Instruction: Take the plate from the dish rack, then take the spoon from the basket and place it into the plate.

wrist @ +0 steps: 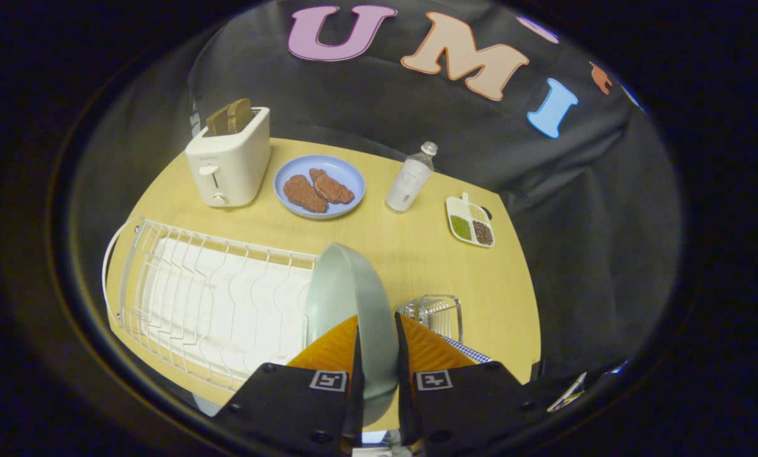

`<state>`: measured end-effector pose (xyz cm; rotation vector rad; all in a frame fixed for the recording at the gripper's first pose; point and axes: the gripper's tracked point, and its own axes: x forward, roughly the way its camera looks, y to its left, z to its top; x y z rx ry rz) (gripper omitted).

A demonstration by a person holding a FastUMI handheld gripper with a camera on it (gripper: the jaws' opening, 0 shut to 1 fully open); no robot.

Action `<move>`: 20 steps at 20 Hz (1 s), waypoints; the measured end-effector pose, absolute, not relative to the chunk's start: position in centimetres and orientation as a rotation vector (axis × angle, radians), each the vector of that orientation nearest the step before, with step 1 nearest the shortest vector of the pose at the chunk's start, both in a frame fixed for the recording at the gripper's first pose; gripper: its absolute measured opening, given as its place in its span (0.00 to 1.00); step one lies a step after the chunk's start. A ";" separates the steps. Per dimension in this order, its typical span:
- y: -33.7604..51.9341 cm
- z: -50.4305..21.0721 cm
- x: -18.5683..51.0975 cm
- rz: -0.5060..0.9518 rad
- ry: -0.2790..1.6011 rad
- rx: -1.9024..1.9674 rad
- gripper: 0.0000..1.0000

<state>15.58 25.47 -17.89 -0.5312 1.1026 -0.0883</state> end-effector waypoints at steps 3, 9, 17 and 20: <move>26.4 -17.3 15.8 -0.073 1.087 -0.607 0.27; 29.1 -13.2 17.0 -0.039 1.010 -0.511 0.25; 25.4 -8.4 14.2 0.113 1.037 -0.092 0.25; 21.7 -7.9 12.0 0.146 1.056 0.024 0.25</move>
